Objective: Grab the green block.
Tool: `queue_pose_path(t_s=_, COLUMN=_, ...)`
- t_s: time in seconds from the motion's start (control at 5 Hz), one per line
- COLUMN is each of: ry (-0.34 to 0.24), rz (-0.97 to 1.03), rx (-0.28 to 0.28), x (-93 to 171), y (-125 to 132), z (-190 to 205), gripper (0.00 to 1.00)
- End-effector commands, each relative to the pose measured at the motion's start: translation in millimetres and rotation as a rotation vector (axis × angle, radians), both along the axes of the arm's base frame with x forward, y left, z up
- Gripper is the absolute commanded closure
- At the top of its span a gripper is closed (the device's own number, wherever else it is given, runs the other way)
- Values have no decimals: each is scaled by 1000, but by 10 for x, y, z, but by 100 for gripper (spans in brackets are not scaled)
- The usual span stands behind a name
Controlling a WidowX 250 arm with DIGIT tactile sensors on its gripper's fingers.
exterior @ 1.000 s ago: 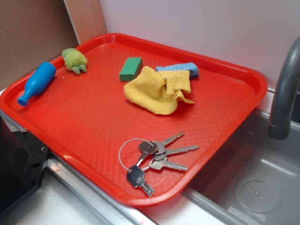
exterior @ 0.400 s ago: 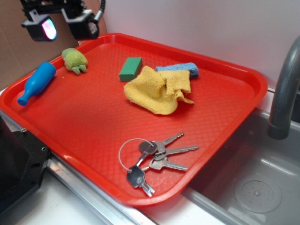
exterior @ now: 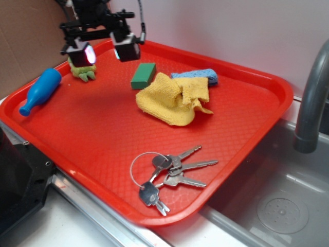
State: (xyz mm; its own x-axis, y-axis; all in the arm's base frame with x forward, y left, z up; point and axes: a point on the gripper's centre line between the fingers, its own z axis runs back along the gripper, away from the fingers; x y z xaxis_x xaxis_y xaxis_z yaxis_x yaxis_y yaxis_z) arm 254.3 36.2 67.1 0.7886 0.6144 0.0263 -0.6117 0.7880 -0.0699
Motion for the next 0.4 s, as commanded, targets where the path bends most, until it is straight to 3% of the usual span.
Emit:
queue_pose_path(t_s=0.0, ry=-64, rz=-31, rx=35, x=534, y=64, z=-168, gripper=0)
queue_pose_path(t_s=0.2, ry=-60, rz=-40, rx=50, x=590, y=59, z=-255, gripper=0)
